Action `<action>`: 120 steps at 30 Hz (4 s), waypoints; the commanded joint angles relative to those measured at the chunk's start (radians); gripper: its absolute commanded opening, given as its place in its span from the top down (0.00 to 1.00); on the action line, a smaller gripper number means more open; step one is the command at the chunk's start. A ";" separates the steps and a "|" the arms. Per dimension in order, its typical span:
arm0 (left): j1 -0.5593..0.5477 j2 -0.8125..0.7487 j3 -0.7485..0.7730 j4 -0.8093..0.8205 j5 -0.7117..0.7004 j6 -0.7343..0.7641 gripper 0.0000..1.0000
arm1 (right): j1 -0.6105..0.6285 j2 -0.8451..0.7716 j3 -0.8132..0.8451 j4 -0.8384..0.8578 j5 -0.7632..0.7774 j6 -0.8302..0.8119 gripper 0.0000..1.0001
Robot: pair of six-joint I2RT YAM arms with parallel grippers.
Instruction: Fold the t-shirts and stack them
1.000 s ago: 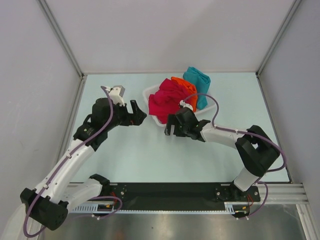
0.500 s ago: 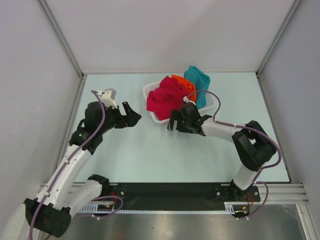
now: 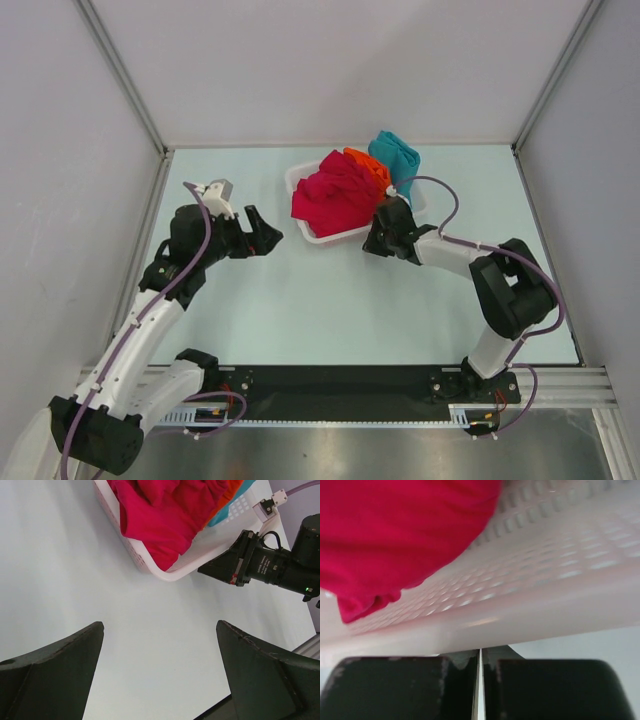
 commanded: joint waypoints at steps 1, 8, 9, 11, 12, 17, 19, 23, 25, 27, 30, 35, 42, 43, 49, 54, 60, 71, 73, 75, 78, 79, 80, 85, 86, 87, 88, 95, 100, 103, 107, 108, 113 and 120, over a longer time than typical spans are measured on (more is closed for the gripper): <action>0.017 -0.021 -0.006 0.015 0.024 -0.007 0.00 | -0.019 -0.048 -0.013 0.023 0.055 0.040 1.00; 0.028 -0.028 -0.013 0.020 0.031 0.002 0.00 | -0.022 -0.137 -0.060 0.022 0.185 0.037 1.00; 0.028 -0.028 -0.013 0.020 0.037 0.001 0.00 | -0.022 -0.140 -0.057 0.016 0.196 0.032 1.00; 0.028 -0.022 -0.015 0.026 0.036 -0.001 0.00 | -0.022 -0.145 -0.042 -0.004 0.207 0.017 1.00; 0.028 -0.019 -0.015 0.027 0.039 -0.003 0.00 | -0.020 -0.145 -0.033 -0.012 0.202 0.012 1.00; 0.029 -0.001 -0.024 0.049 0.044 -0.006 0.00 | 0.013 -0.126 0.065 -0.119 0.199 -0.014 0.40; 0.029 0.010 -0.029 0.055 0.056 -0.007 0.01 | 0.030 -0.129 0.099 -0.132 0.207 -0.017 0.28; 0.029 0.022 -0.032 0.063 0.061 -0.004 0.00 | 0.035 -0.132 0.125 -0.127 0.176 -0.008 0.26; 0.031 0.025 -0.030 0.063 0.061 -0.006 0.00 | 0.035 -0.123 0.141 -0.126 0.169 0.001 0.26; 0.029 0.025 -0.029 0.066 0.061 -0.003 0.00 | 0.046 -0.120 0.156 -0.133 0.164 0.003 0.26; 0.029 0.027 -0.026 0.066 0.064 -0.003 0.00 | 0.055 -0.111 0.179 -0.126 0.163 0.001 0.26; 0.029 0.027 -0.029 0.069 0.068 -0.006 0.00 | 0.062 -0.045 0.239 -0.120 0.144 0.006 0.25; 0.032 0.002 -0.026 0.046 0.051 0.008 0.00 | 0.079 0.059 0.311 -0.118 0.127 0.008 0.26; 0.032 -0.001 -0.026 0.040 0.050 0.010 0.00 | 0.081 0.066 0.310 -0.110 0.126 0.009 0.26; 0.039 -0.010 -0.026 0.026 0.050 0.016 0.00 | 0.084 0.128 0.326 -0.096 0.136 0.006 0.26; 0.042 -0.016 -0.027 0.020 0.051 0.017 0.01 | 0.075 0.167 0.354 -0.104 0.133 -0.006 0.29; 0.046 -0.019 -0.032 0.020 0.053 0.017 0.01 | 0.069 0.144 0.346 -0.122 0.164 -0.011 0.29; 0.046 -0.033 -0.058 0.064 0.099 0.014 0.00 | 0.115 0.075 0.300 -0.098 0.221 0.101 0.26; 0.046 -0.044 -0.062 0.067 0.110 0.017 0.00 | 0.136 0.081 0.299 -0.077 0.230 0.165 0.26; 0.046 -0.051 -0.064 0.069 0.114 0.025 0.00 | 0.173 0.099 0.308 -0.035 0.282 0.220 0.27; 0.046 -0.076 -0.061 0.061 0.130 0.043 0.00 | 0.213 0.144 0.357 -0.015 0.378 0.270 0.27; 0.046 -0.084 -0.059 0.059 0.133 0.048 0.00 | 0.246 0.151 0.365 -0.005 0.414 0.276 0.27; 0.046 -0.090 -0.058 0.053 0.139 0.053 0.00 | 0.260 0.159 0.374 0.014 0.455 0.281 0.27; 0.048 -0.122 -0.032 0.000 0.128 0.097 0.00 | 0.319 0.266 0.476 0.019 0.692 0.244 0.28; 0.048 -0.124 -0.021 -0.023 0.124 0.105 0.00 | 0.326 0.282 0.512 0.014 0.718 0.221 0.27; 0.048 -0.130 -0.016 -0.034 0.120 0.118 0.00 | 0.328 0.294 0.527 0.009 0.765 0.210 0.28; 0.048 -0.134 -0.013 -0.043 0.120 0.125 0.00 | 0.329 0.309 0.538 0.006 0.790 0.204 0.28; 0.048 -0.127 0.005 -0.079 0.110 0.163 0.00 | 0.339 0.322 0.581 0.057 0.859 0.133 0.28; 0.049 -0.113 0.008 -0.082 0.110 0.169 0.00 | 0.325 0.369 0.636 0.025 0.854 0.112 0.30; 0.051 -0.108 0.010 -0.086 0.099 0.177 0.00 | 0.314 0.369 0.618 0.028 0.834 0.123 0.74; 0.055 -0.091 0.013 -0.082 0.103 0.174 0.00 | 0.296 0.371 0.613 -0.017 0.810 0.146 0.84; 0.055 -0.091 0.014 -0.077 0.108 0.172 0.00 | 0.285 0.375 0.627 -0.050 0.801 0.164 0.70; 0.057 -0.085 0.010 -0.063 0.127 0.163 0.00 | 0.277 0.374 0.622 -0.086 0.798 0.175 0.39; 0.058 -0.104 -0.004 -0.068 0.127 0.163 0.00 | 0.273 0.391 0.648 -0.096 0.798 0.158 0.32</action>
